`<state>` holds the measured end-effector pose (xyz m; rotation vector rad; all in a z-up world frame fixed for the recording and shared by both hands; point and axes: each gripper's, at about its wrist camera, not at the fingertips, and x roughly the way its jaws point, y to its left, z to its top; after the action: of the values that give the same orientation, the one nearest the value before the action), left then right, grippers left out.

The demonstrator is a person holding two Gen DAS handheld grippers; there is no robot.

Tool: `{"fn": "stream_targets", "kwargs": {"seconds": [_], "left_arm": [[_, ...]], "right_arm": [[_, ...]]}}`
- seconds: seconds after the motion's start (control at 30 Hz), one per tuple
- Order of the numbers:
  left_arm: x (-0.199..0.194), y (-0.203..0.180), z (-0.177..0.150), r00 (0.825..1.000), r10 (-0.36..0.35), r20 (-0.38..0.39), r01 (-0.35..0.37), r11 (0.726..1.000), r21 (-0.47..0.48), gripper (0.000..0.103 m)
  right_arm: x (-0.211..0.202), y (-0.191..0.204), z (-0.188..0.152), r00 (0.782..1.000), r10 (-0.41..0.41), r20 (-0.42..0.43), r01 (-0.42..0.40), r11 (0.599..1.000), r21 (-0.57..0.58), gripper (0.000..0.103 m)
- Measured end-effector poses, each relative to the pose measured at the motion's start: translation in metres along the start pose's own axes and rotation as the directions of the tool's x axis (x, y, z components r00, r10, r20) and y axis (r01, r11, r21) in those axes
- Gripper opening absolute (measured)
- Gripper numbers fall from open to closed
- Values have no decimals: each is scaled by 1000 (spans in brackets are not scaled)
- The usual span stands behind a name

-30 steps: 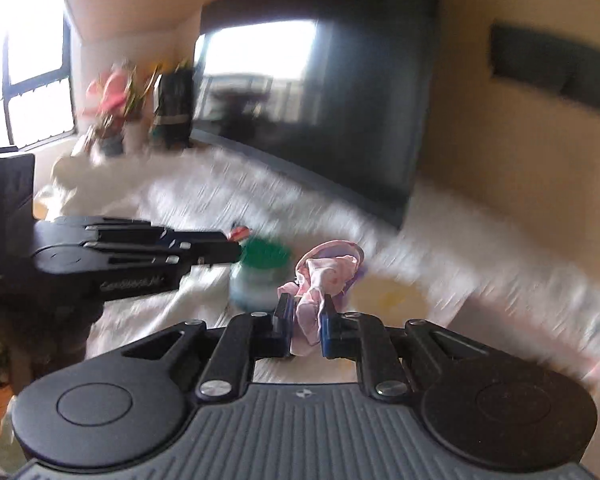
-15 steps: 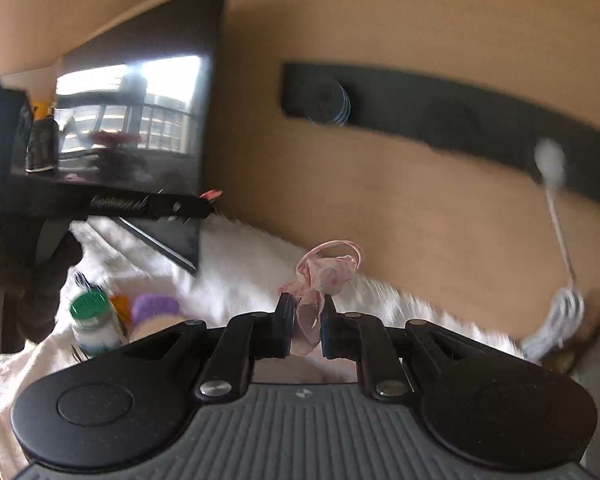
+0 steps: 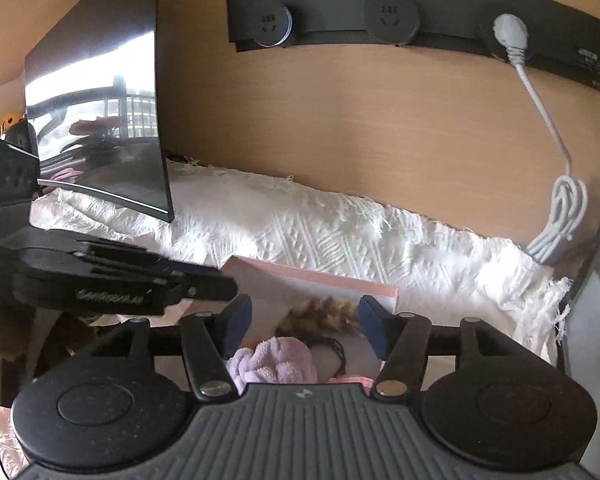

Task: Organize soft objects
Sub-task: 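Carry the tag and cloth into the pink box and open both tools, then lower the left tool onto the black hair clip and grasp it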

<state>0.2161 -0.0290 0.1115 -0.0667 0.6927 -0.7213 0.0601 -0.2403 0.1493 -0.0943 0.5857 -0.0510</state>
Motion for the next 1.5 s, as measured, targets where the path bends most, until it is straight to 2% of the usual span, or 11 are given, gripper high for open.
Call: {"fn": "stream_targets", "kwargs": {"seconds": [0.1, 0.2, 0.33, 0.4, 0.47, 0.63, 0.8, 0.97, 1.1, 1.3, 1.5], "left_arm": [[-31, 9, -10, 997, 26, 78, -23, 999, -45, 25], [-62, 28, -29, 984, 113, 141, -101, 991, -87, 25], [-99, 50, -60, 943, 277, 186, -258, 959, -117, 25], [-111, 57, -76, 926, 325, 192, -306, 944, -124, 25], [-117, 63, -92, 917, 357, 179, -337, 932, -133, 25], [-120, 77, -119, 900, 410, 147, -389, 909, -151, 25], [-125, 86, -136, 893, 429, 132, -402, 895, -194, 25], [-140, 94, -151, 876, 462, 140, -415, 869, -269, 25], [-146, 98, -157, 859, 494, 133, -433, 841, -324, 25], [-133, 96, -154, 870, 480, 113, -431, 851, -302, 25], [-108, 84, -137, 900, 421, 115, -407, 905, -125, 25]], "right_arm": [[1, 16, -3, 1000, 25, 4, -25, 1000, -11, 60], [5, 35, -9, 999, 53, 0, -53, 997, -53, 61], [15, 62, -17, 996, 86, -8, -87, 993, -85, 61], [22, 77, -22, 994, 113, -11, -114, 990, -80, 61], [28, 94, -28, 990, 139, -21, -141, 987, -77, 61], [42, 141, -51, 981, 189, -47, -194, 972, -136, 61], [52, 173, -78, 967, 239, -92, -253, 949, -190, 61], [66, 180, -100, 965, 232, -124, -254, 941, -224, 61], [78, 174, -108, 962, 236, -138, -260, 946, -195, 61], [79, 169, -113, 952, 265, -152, -289, 942, -169, 61], [77, 180, -124, 946, 276, -170, -310, 923, -229, 62]]}}
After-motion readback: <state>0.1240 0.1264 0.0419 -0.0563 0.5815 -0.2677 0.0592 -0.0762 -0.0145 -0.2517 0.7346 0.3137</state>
